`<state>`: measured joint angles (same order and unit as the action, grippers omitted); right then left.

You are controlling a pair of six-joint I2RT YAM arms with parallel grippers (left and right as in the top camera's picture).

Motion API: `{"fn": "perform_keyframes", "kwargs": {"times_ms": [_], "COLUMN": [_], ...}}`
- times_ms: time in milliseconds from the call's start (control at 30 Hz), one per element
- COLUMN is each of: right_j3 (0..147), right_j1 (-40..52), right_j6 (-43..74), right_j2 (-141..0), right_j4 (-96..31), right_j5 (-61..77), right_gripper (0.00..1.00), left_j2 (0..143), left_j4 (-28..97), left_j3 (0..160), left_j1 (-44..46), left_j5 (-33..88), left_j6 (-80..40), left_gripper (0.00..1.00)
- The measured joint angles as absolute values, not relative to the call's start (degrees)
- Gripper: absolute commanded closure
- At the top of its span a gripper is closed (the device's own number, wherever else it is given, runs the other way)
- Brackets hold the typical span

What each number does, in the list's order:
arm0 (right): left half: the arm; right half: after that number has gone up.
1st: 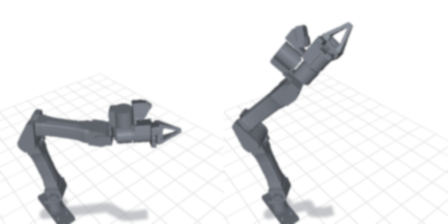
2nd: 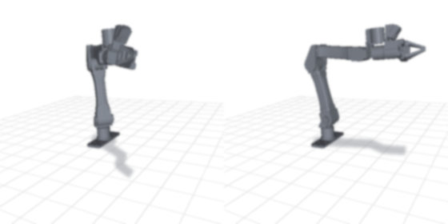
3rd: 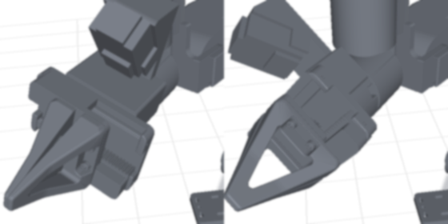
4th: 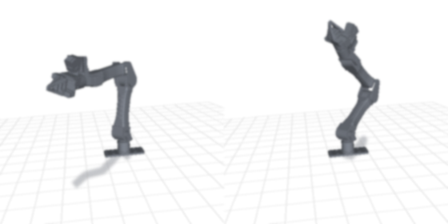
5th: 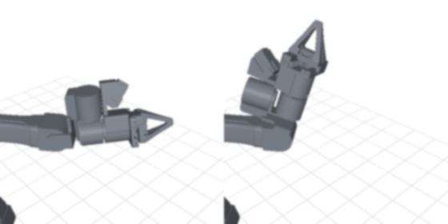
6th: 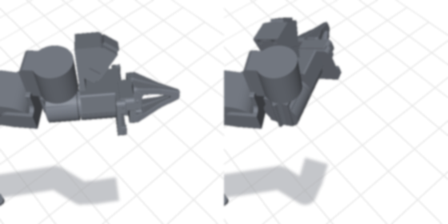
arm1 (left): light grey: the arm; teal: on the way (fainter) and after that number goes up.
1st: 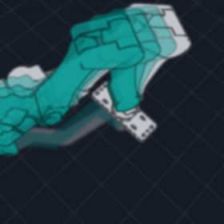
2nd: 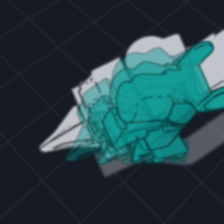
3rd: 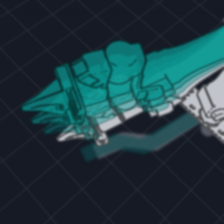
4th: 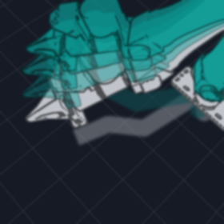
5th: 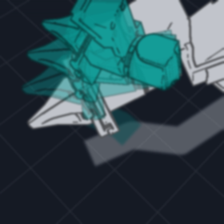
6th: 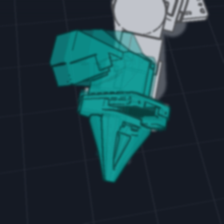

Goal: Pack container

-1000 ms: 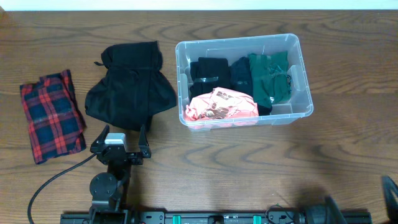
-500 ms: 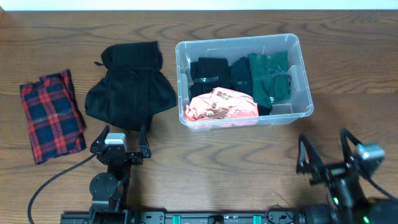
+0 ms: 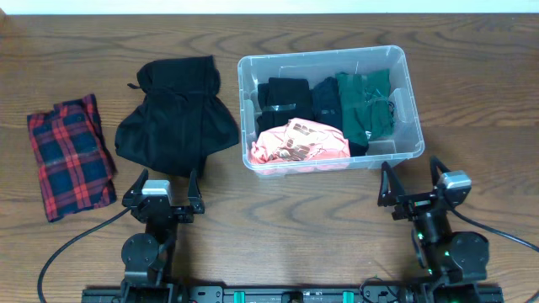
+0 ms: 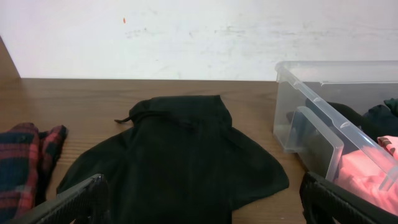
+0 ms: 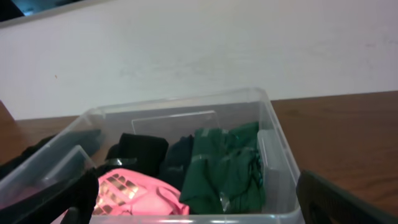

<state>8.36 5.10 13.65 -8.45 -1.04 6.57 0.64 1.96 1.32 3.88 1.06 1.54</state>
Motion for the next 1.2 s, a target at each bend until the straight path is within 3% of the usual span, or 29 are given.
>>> {"fn": "perform_keyframes", "kwargs": {"times_ms": [200,667,1200], "right_j3": [1.63,0.4,0.4], "right_j1": [4.99,3.18,2.48], "right_j6": [13.61,0.08,-2.0], "right_j2": [-6.24,-0.64,-0.71], "right_j4": [4.1,-3.55,-3.62], "right_j5": [6.55,5.48,4.23], "right_gripper": [0.01,0.01,0.01], "left_j2": [0.64,0.64,0.64], "left_j4": [1.96,1.96,1.96], "left_j3": [1.32,1.32,1.32], "left_j1": [3.88,3.88,3.88], "left_j5": [1.04,1.04,1.06], "left_j6": [1.54,1.54,1.54], "left_gripper": [0.02,0.02,0.02]}}
